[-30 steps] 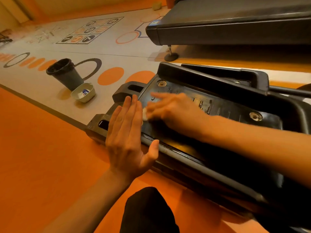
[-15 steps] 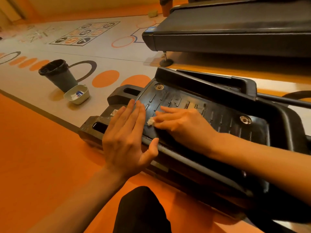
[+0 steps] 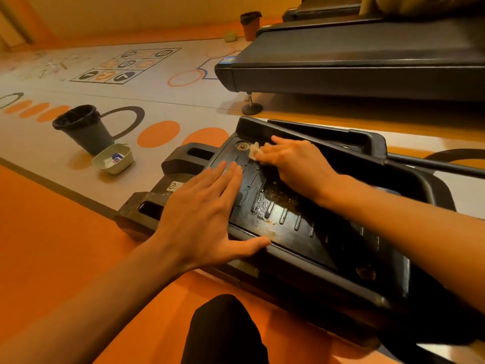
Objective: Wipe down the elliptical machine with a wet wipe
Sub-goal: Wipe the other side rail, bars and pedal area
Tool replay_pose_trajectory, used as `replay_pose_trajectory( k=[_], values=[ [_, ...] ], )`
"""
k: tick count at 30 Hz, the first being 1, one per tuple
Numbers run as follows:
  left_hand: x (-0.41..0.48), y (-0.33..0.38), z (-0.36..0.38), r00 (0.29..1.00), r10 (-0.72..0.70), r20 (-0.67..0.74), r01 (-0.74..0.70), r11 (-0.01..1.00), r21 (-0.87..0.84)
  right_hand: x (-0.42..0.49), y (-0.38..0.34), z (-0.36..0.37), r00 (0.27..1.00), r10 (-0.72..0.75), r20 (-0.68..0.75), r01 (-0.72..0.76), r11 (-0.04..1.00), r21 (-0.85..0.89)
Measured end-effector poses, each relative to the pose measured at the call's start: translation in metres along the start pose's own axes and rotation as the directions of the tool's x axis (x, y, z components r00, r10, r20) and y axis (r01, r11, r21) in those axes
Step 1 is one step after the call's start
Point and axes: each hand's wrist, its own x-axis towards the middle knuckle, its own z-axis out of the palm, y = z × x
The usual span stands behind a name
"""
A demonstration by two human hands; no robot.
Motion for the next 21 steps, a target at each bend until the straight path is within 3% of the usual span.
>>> replay_pose_trajectory(
  k=[5, 11, 16, 19, 21],
  values=[
    [-0.002, 0.004, -0.003, 0.997, -0.008, 0.074, 0.009, 1.0, -0.01, 0.002, 0.0, 0.009, 0.995, 0.08, -0.065, -0.079, 0.997, 0.007],
    [-0.002, 0.006, -0.002, 0.997, -0.013, 0.078, 0.014, 1.0, -0.014, -0.023, -0.007, 0.002, 0.993, 0.112, -0.042, -0.109, 0.991, 0.072],
    [0.0, 0.006, -0.002, 0.997, -0.02, 0.078, 0.023, 0.999, -0.036, -0.047, -0.043, -0.01, 0.991, -0.124, -0.043, 0.129, 0.975, 0.18],
    [-0.001, 0.006, 0.0, 0.997, -0.025, 0.076, 0.027, 0.999, -0.036, -0.052, -0.049, -0.009, 0.939, -0.343, 0.005, 0.328, 0.902, 0.28],
    [0.0, 0.007, -0.001, 0.997, -0.034, 0.074, 0.038, 0.998, -0.056, -0.044, -0.038, -0.008, 0.924, -0.381, 0.044, 0.357, 0.897, 0.26]
  ],
)
